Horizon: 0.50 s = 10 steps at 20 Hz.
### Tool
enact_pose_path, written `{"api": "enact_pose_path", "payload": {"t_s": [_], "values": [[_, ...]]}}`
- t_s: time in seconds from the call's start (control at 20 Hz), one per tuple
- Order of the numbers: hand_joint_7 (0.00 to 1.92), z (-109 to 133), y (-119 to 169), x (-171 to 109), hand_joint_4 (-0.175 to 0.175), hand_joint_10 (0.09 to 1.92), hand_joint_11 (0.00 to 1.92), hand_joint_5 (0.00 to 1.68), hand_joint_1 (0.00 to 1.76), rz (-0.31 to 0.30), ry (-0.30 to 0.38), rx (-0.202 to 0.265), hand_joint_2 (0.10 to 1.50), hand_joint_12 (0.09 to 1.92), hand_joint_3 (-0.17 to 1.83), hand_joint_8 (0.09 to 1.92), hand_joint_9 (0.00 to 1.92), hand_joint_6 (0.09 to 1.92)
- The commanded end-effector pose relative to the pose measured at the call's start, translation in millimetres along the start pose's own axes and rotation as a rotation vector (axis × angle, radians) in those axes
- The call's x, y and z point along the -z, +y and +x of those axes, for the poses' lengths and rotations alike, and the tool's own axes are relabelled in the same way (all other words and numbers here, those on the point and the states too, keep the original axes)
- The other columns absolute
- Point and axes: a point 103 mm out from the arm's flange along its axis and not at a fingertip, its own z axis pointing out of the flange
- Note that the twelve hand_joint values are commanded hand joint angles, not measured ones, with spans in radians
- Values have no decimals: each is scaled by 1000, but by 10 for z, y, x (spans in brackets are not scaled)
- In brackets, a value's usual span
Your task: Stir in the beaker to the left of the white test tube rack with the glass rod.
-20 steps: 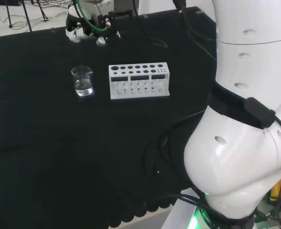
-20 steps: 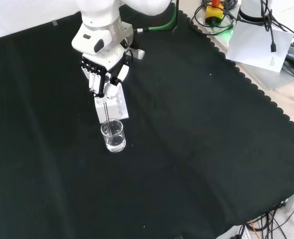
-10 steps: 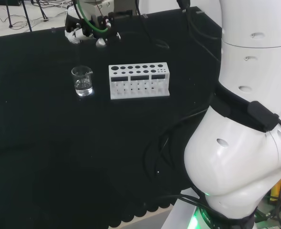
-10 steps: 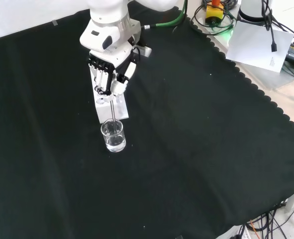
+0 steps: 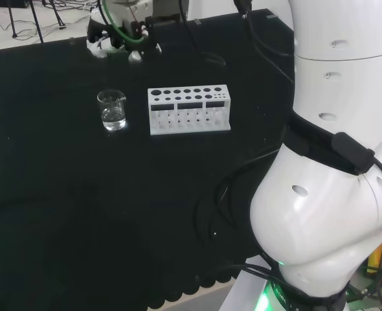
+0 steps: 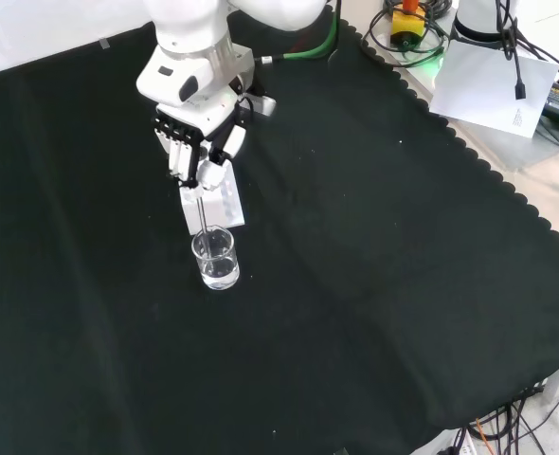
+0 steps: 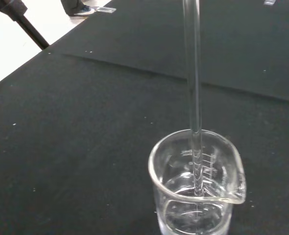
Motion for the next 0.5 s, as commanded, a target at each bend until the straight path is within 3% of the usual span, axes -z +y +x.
{"api": "enact_pose_path", "payload": {"t_s": [0.05, 0.2, 0.5], "values": [[1138, -131, -87, 46, -175, 949, 1676, 1175, 1306, -5, 1, -22, 1130, 756, -175, 1088, 1644, 434], [1138, -133, -143, 60, -175, 949, 1676, 1176, 1306, -4, -3, -25, 1130, 756, -175, 1088, 1643, 434], [1138, 96, -225, 138, -175, 948, 1676, 1176, 1306, -14, -3, 6, 1130, 756, -175, 1088, 1644, 434]]}}
